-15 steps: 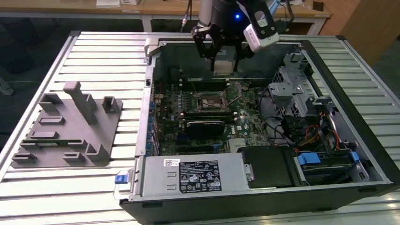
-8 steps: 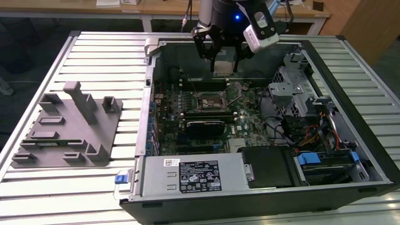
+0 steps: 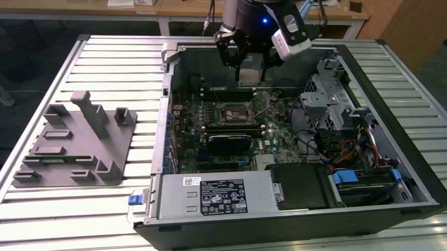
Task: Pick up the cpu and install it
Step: 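Pick up the cpu and move it towards the insertion slot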
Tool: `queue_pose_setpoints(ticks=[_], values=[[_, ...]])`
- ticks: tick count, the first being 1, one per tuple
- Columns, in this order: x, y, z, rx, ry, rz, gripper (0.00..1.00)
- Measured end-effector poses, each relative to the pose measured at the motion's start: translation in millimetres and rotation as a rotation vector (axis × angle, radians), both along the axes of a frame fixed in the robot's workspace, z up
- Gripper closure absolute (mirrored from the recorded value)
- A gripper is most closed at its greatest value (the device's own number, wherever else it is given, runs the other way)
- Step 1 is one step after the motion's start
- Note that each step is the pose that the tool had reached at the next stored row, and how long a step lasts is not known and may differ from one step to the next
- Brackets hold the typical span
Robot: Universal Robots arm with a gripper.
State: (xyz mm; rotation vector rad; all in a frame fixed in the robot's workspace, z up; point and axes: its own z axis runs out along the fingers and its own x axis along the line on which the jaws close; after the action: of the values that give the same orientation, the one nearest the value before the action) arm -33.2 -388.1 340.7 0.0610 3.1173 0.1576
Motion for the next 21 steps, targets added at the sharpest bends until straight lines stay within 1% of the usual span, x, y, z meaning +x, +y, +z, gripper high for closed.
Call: queue_pose_setpoints(ticks=[11,21], values=[[-0.2,0.0,-4.1,-0.0018,0.0,0.0,0.45],[-0.3,0.0,-7.8,-0.0064,0.0,0.0,0.45]])
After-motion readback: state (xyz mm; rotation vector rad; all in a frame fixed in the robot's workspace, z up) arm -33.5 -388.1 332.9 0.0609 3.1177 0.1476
